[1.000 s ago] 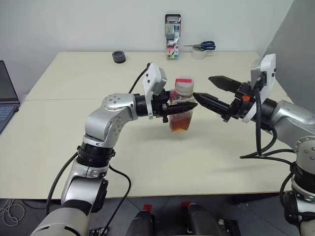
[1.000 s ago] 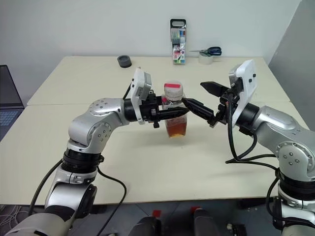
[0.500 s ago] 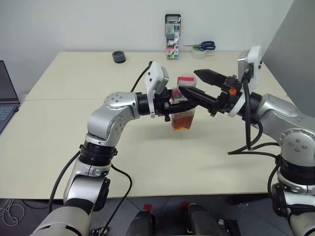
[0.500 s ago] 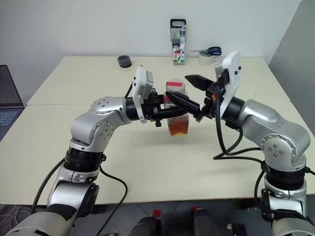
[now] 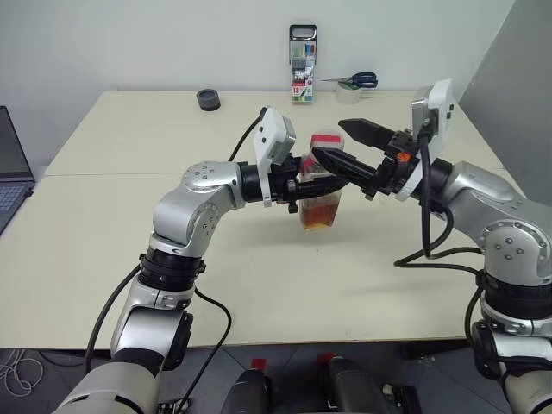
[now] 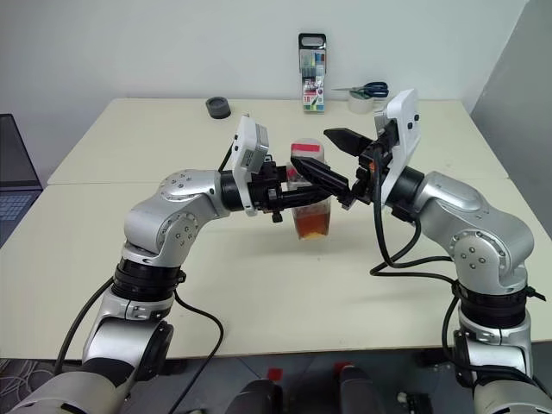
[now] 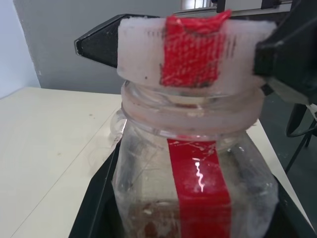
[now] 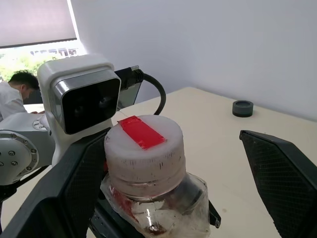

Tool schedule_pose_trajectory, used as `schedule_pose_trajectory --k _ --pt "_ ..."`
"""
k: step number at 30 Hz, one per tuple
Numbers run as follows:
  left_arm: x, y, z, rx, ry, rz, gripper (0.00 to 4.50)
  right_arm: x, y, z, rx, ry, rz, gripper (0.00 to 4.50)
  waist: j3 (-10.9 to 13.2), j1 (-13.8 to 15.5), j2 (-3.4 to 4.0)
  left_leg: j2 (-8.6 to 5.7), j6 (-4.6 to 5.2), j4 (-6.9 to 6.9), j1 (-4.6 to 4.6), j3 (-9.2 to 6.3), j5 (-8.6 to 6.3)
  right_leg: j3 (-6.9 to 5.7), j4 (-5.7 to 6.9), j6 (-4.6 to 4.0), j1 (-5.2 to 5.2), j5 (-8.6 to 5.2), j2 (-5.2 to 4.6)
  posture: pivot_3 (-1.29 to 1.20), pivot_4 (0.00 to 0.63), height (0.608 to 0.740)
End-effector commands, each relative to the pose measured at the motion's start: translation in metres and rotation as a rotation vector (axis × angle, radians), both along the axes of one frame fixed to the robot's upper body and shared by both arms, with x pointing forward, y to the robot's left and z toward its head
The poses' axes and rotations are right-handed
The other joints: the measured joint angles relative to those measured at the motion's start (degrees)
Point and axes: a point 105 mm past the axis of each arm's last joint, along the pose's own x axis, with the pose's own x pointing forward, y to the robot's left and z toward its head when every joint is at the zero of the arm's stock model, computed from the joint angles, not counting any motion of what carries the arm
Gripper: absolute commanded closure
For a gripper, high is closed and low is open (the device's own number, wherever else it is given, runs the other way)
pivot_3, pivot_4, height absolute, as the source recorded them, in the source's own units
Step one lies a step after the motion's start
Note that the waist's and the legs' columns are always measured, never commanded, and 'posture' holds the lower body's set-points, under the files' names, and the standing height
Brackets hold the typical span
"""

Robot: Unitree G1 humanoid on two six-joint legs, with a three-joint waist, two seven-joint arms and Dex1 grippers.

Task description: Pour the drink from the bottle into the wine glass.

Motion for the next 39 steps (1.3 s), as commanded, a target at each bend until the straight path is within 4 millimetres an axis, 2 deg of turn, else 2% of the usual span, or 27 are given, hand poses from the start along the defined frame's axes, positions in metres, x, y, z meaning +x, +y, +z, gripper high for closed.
schedule_pose_trajectory --k 1,10,22,27,30,36,39 --pt "-0.004 -0.001 0.019 -0.016 -0.075 -0.025 2.66 -0.006 -0.006 0.010 0.004 -0.052 -0.004 0.04 0.00 0.00 0.00 0.00 0.00 0.00 0.00 0.01 0.00 0.00 0.00 0.00 0.00 0.00 0.00 0.00 0.150 0.740" --pt "-0.002 -0.001 0.020 -0.012 -0.080 -0.028 2.66 -0.010 -0.004 0.011 0.004 -0.050 0.021 0.04 0.00 -0.01 0.00 0.00 0.00 0.00 0.00 0.01 0.00 0.01 0.00 0.00 0.00 0.00 0.00 0.00 0.150 0.740" --pt "-0.002 -0.001 0.021 -0.012 -0.080 -0.027 2.66 -0.016 0.016 0.018 0.049 -0.052 0.103 0.04 0.00 -0.05 0.00 0.01 0.00 0.00 0.01 -0.02 0.00 0.02 0.02 0.00 -0.02 0.00 0.00 0.00 0.150 0.740" --pt "-0.002 -0.001 0.020 -0.008 -0.080 -0.024 2.66 -0.014 0.017 0.022 0.065 -0.070 0.105 0.04 0.00 -0.03 0.00 0.00 0.00 0.00 0.00 -0.04 0.00 0.01 0.01 0.00 -0.01 0.00 -0.01 0.00 0.150 0.740" --pt "-0.002 0.000 0.020 -0.007 -0.079 -0.022 2.66 -0.014 0.018 0.022 0.060 -0.068 0.111 0.57 0.00 -0.04 0.00 0.01 0.00 0.00 0.00 -0.05 0.00 0.01 0.01 0.00 -0.01 0.00 -0.01 0.00 0.150 0.740" --pt "-0.002 0.000 0.020 -0.005 -0.079 -0.022 2.66 -0.014 0.018 0.020 0.057 -0.074 0.107 2.65 0.00 -0.05 0.00 0.00 0.00 0.00 0.01 -0.04 0.00 0.02 0.02 0.00 -0.01 0.00 -0.01 0.00 0.150 0.740" --pt "-0.001 -0.001 0.021 -0.004 -0.080 -0.022 2.66 -0.013 0.017 0.020 0.052 -0.077 0.098 2.73 0.00 -0.04 0.00 0.01 0.00 0.00 0.01 -0.04 0.00 0.01 0.01 0.00 -0.01 0.00 -0.01 0.00 0.150 0.740"
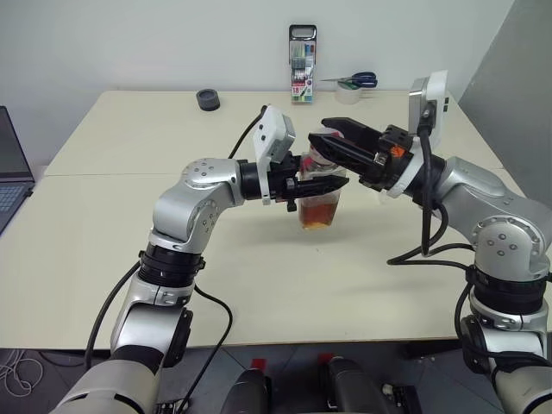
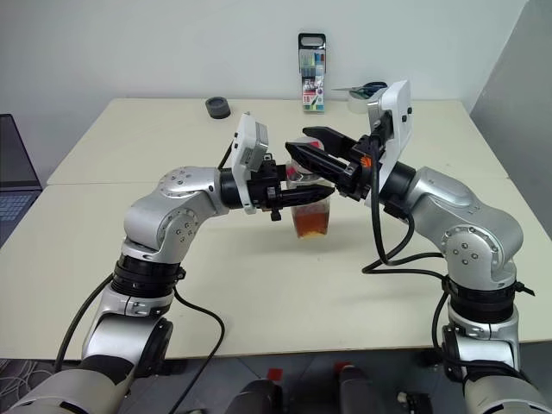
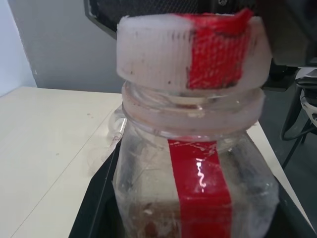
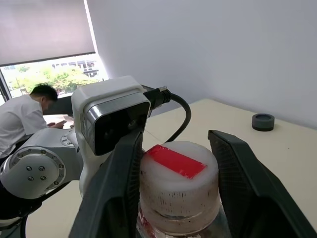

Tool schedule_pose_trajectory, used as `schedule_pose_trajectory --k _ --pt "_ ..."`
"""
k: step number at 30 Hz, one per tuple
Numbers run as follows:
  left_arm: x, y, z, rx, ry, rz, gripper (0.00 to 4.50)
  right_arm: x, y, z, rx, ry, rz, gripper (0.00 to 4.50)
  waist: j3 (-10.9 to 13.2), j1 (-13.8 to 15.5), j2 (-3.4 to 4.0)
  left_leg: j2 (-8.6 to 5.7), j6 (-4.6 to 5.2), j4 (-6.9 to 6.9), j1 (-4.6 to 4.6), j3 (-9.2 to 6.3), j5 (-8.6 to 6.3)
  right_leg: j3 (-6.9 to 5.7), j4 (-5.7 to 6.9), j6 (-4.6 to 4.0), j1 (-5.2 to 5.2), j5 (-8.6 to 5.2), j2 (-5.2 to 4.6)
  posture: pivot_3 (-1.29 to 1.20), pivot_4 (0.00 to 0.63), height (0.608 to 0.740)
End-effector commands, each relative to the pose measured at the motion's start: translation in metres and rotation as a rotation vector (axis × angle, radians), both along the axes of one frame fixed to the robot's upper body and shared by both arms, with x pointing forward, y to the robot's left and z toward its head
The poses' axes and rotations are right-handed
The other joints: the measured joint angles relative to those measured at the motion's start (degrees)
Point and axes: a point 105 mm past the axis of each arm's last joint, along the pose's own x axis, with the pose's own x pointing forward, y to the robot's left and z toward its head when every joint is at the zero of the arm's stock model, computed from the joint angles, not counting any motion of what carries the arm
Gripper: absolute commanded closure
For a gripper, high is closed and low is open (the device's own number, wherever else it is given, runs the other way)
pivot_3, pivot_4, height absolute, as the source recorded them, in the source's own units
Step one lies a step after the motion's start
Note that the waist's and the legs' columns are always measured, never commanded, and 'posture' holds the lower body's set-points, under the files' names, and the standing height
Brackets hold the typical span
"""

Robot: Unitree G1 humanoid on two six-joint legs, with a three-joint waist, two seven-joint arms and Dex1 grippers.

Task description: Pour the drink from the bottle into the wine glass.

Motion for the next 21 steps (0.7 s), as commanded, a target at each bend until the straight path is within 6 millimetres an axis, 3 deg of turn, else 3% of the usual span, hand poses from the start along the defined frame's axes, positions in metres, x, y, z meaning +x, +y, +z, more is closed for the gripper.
schedule_pose_trajectory --k 1,8,13,17,19,21 --pt "-0.004 -0.002 0.020 -0.016 -0.079 -0.017 2.66 -0.007 0.001 0.012 0.008 -0.068 0.016 2.73 0.00 0.00 0.00 0.00 0.00 0.00 0.00 0.00 0.00 0.01 0.00 0.00 0.00 0.00 0.00 0.00 0.150 0.740" --pt "-0.005 -0.001 0.019 -0.015 -0.077 -0.017 2.66 -0.007 -0.014 0.037 -0.064 -0.190 -0.037 2.73 0.00 0.00 0.02 -0.02 0.00 0.00 -0.01 0.01 0.00 -0.02 -0.01 0.00 0.00 0.00 0.01 0.00 0.150 0.740" --pt "-0.006 -0.001 0.018 -0.020 -0.076 -0.018 2.66 -0.007 -0.015 0.030 -0.190 -0.280 -0.056 2.73 0.01 0.01 0.01 -0.02 0.01 -0.01 -0.02 0.08 -0.01 -0.04 -0.05 0.00 0.01 0.00 0.01 0.00 0.150 0.740" --pt "-0.008 -0.004 0.017 -0.030 -0.079 -0.027 2.66 0.006 -0.030 0.041 0.066 -0.102 -0.121 2.73 0.01 -0.16 0.01 0.04 0.00 0.00 0.01 0.09 0.00 0.06 0.04 0.00 -0.02 0.00 -0.04 0.00 0.150 0.740" --pt "-0.009 -0.005 0.017 -0.032 -0.079 -0.028 2.66 0.012 -0.044 0.034 0.097 -0.067 -0.207 2.73 0.00 0.06 0.01 0.04 -0.01 0.01 -0.02 0.01 0.01 0.02 0.04 -0.01 -0.02 0.01 -0.09 0.00 0.150 0.740" --pt "-0.010 -0.004 0.016 -0.032 -0.079 -0.029 2.66 0.017 -0.062 0.014 0.043 -0.071 -0.337 2.73 -0.01 0.32 -0.01 0.02 -0.01 0.01 -0.03 -0.02 0.01 0.02 0.00 -0.01 -0.01 0.00 -0.10 0.00 0.150 0.740"
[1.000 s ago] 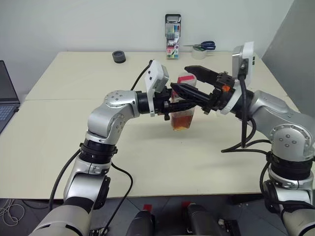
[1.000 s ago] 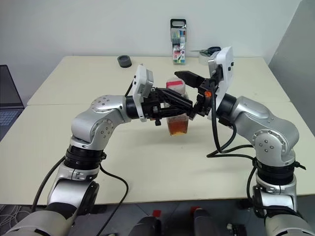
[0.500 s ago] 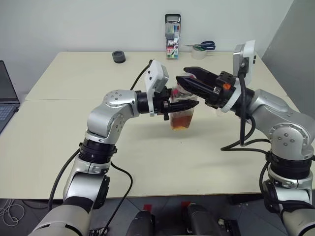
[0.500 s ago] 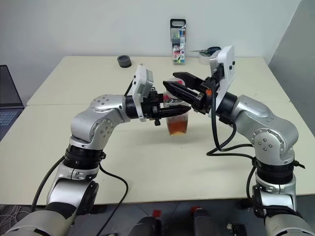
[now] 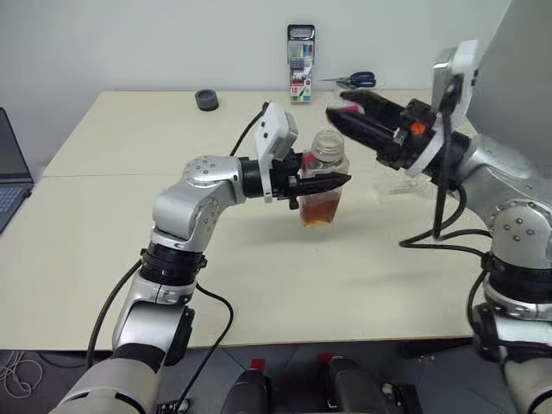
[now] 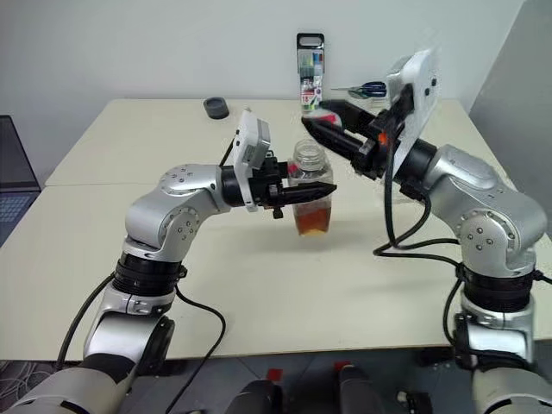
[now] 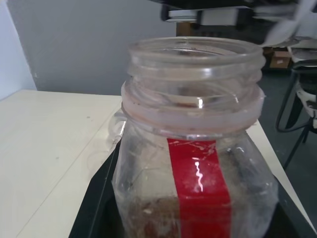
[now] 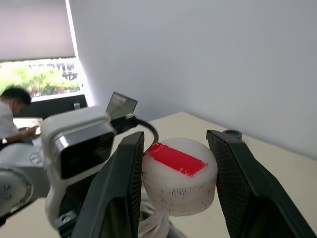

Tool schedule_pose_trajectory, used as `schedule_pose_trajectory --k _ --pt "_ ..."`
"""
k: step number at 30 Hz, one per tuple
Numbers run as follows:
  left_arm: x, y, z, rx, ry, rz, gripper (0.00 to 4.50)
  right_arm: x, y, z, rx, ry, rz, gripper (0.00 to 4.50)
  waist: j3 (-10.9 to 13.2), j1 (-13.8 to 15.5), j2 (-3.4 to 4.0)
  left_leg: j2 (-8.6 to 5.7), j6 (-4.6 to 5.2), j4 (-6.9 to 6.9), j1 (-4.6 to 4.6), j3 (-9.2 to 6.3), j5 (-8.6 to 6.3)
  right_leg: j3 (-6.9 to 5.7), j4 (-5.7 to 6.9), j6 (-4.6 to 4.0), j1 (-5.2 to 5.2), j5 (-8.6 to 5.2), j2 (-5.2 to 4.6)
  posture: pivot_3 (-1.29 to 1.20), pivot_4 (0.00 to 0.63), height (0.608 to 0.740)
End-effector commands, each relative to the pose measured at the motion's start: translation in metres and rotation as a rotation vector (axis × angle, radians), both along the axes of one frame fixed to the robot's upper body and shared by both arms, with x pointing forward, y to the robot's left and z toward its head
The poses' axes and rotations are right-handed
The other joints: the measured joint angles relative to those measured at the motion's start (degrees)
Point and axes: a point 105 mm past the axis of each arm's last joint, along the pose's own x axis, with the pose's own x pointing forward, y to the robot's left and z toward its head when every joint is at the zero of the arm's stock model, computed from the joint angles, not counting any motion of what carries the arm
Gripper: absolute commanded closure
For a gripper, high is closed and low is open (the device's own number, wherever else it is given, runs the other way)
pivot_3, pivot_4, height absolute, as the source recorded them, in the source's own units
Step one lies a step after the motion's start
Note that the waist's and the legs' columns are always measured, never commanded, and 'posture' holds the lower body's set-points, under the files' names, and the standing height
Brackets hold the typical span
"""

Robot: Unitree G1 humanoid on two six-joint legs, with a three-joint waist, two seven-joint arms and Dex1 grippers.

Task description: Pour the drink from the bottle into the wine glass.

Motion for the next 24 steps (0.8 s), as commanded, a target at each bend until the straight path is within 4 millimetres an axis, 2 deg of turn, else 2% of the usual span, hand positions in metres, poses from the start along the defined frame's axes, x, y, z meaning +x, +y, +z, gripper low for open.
schedule_pose_trajectory --k 1,5,8,14,17,20,24 --pt "-0.010 0.001 0.012 -0.030 -0.065 -0.020 2.66 0.004 -0.037 -0.028 -0.062 -0.013 -0.239 2.73 -0.03 0.42 -0.05 -0.04 0.00 -0.01 -0.03 0.01 0.00 -0.03 -0.06 0.00 0.02 0.00 0.00 0.00 0.150 0.740" --pt "-0.011 0.001 0.011 -0.027 -0.063 -0.021 2.66 0.012 -0.077 -0.098 -0.159 0.112 -0.537 2.73 -0.03 0.75 -0.06 -0.16 0.01 0.01 -0.16 0.15 0.00 0.00 -0.06 0.07 -0.06 -0.04 0.01 0.00 0.150 0.740" --pt "-0.010 -0.001 0.012 -0.028 -0.062 -0.028 2.66 0.017 -0.100 -0.149 -0.119 0.243 -0.719 2.73 -0.04 0.35 -0.06 -0.07 0.01 0.00 -0.04 0.25 0.00 0.04 0.00 0.08 -0.01 -0.04 0.03 0.00 0.150 0.740" --pt "-0.007 -0.008 0.017 -0.032 -0.076 -0.044 2.66 0.025 -0.107 -0.209 -0.056 0.382 -0.848 2.73 -0.04 -0.41 -0.03 -0.02 0.00 -0.03 0.20 0.44 0.00 0.23 0.21 0.07 0.00 -0.04 0.23 0.00 0.150 0.740" --pt "-0.006 -0.008 0.018 -0.032 -0.080 -0.044 2.66 0.028 -0.107 -0.225 -0.069 0.407 -0.880 2.73 -0.04 -0.27 -0.02 -0.02 0.00 -0.01 0.20 0.43 0.00 0.23 0.26 0.07 0.00 -0.05 0.22 0.00 0.150 0.740" --pt "-0.006 -0.007 0.018 -0.027 -0.081 -0.042 2.66 0.030 -0.103 -0.228 -0.062 0.407 -0.880 2.73 -0.04 -0.28 -0.02 -0.04 0.00 0.02 0.20 0.45 0.00 0.26 0.25 0.07 0.00 -0.04 0.21 0.00 0.150 0.740" --pt "-0.006 -0.005 0.017 -0.022 -0.081 -0.038 2.66 0.031 -0.100 -0.229 -0.087 0.391 -0.870 1.46 -0.04 -0.27 -0.02 -0.03 0.00 0.02 0.20 0.42 0.00 0.24 0.28 0.07 0.00 -0.05 0.21 0.00 0.150 0.740"
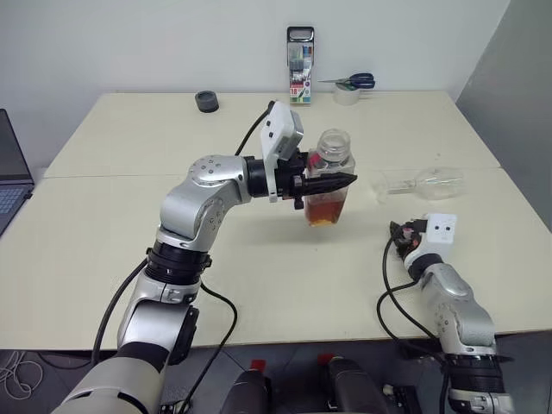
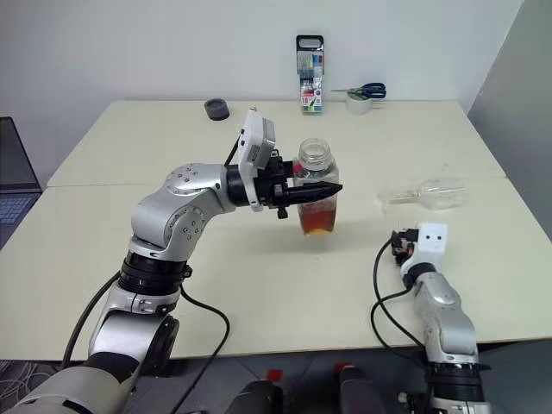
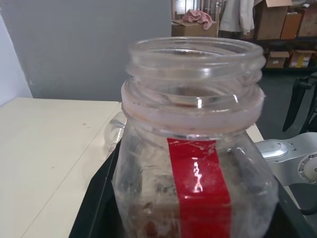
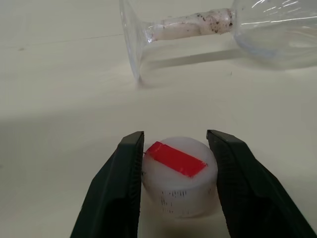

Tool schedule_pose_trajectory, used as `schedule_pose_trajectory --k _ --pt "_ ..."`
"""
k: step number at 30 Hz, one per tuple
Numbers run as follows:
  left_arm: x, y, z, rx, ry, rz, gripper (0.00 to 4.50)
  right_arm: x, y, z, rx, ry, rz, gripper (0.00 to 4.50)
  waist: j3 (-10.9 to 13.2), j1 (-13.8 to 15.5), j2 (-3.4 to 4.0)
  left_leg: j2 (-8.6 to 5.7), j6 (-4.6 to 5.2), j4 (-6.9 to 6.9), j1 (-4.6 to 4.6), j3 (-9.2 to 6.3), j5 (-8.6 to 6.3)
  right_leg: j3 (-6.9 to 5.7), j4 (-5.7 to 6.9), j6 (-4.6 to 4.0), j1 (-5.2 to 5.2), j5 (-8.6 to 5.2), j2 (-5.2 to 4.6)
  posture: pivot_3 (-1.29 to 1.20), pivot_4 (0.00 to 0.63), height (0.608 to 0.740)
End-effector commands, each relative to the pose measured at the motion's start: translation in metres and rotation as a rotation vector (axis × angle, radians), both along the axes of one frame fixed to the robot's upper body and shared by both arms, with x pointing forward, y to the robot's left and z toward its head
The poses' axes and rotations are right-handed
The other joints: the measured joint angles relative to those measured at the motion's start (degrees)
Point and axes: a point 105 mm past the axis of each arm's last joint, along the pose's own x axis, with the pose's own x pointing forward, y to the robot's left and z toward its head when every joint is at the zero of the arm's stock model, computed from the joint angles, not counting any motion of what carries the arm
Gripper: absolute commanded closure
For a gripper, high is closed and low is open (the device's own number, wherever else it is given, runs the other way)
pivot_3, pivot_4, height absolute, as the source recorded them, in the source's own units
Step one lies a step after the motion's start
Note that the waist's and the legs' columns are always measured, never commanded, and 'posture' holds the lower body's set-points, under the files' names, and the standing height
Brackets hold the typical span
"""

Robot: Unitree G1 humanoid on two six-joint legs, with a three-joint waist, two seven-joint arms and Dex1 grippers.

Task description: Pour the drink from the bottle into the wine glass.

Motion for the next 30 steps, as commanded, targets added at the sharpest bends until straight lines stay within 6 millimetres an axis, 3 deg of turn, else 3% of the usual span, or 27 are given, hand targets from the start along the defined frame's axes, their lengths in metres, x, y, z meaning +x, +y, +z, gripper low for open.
schedule_pose_trajectory --k 1,4,10,15,17,21,25,30 --pt "-0.005 0.000 0.015 -0.016 -0.068 -0.014 2.66 0.001 0.003 0.010 -0.033 -0.043 0.016 1.12 0.00 0.00 0.00 0.00 0.00 0.00 0.00 0.01 0.00 0.01 0.00 0.00 -0.01 0.00 0.00 0.00 0.150 0.740" --pt "-0.004 0.000 0.015 -0.015 -0.069 -0.009 2.66 0.002 0.007 0.015 -0.050 -0.060 0.037 0.06 0.00 0.04 0.00 -0.01 0.00 0.01 0.00 0.00 0.00 0.01 0.00 0.00 0.00 0.00 -0.01 0.00 0.150 0.740" --pt "-0.003 0.001 0.015 -0.014 -0.072 -0.002 2.66 -0.001 0.010 0.025 -0.106 -0.094 0.095 0.03 0.00 0.04 0.00 -0.02 0.00 0.01 0.00 0.01 0.00 0.01 0.01 0.00 0.00 0.00 -0.01 0.00 0.150 0.740" --pt "0.003 0.007 0.016 -0.019 -0.077 0.045 2.66 -0.005 0.005 0.064 -0.146 -0.148 0.164 0.03 0.00 0.03 0.00 -0.02 0.01 0.02 -0.01 0.00 0.00 0.01 0.03 0.00 0.00 0.00 -0.01 0.00 0.150 0.740" --pt "0.011 0.010 0.018 -0.035 -0.081 0.095 2.66 -0.006 0.018 0.096 -0.146 -0.216 0.280 0.03 0.01 0.00 0.00 -0.02 0.01 0.04 0.00 -0.01 0.00 0.00 0.05 0.00 0.00 0.00 -0.01 0.00 0.150 0.740" --pt "0.033 0.022 0.023 -0.045 -0.114 0.251 2.66 -0.033 0.071 0.146 -0.098 -0.299 0.697 0.03 0.01 -0.09 0.00 -0.03 0.03 0.05 0.02 -0.03 -0.01 -0.02 0.11 0.00 -0.01 0.00 0.03 0.00 0.150 0.740" --pt "0.064 0.054 0.033 -0.072 -0.152 0.498 2.66 -0.060 0.102 0.174 -0.017 -0.310 0.991 0.03 0.01 0.03 -0.01 -0.01 0.24 0.07 -0.03 -0.25 -0.13 -0.20 0.06 0.00 0.03 0.00 0.02 0.00 0.150 0.740" --pt "0.089 0.105 0.044 -0.110 -0.222 0.812 2.66 -0.067 0.122 0.202 -0.005 -0.344 1.127 0.03 0.01 0.04 -0.01 -0.03 0.24 0.09 -0.03 -0.37 -0.13 -0.15 0.10 0.00 -0.01 0.00 -0.07 0.00 0.150 0.740"
